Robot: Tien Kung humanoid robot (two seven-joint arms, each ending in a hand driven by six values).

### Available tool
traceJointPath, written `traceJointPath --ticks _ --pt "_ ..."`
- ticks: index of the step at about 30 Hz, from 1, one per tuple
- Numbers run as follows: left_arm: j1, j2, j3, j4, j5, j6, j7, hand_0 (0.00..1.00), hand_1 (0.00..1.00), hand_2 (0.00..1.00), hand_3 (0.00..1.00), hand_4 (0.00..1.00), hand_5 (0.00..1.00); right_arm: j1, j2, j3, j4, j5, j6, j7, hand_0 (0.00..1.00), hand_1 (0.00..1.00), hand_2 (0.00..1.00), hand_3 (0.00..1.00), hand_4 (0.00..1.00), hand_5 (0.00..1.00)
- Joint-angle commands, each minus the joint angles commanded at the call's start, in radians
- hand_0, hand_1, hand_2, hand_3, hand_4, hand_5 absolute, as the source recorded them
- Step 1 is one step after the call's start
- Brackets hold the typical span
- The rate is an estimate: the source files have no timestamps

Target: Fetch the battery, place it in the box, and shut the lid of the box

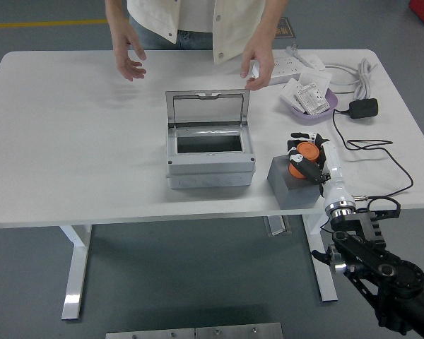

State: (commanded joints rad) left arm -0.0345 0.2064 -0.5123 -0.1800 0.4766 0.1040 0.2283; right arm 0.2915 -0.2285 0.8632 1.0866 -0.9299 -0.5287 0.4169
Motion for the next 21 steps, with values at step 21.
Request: traceJointPath --ticks 21 --pt "0.001 -0.001 -0.006 0.0 0.005 0.004 -0.003 0.587 0.732 0.693 0.685 0.796 0.294 0.013 -0.013 0.01 0.031 -0.007 -0.012 -0.013 0.491 0.52 0.497 0.499 0.002 0.017"
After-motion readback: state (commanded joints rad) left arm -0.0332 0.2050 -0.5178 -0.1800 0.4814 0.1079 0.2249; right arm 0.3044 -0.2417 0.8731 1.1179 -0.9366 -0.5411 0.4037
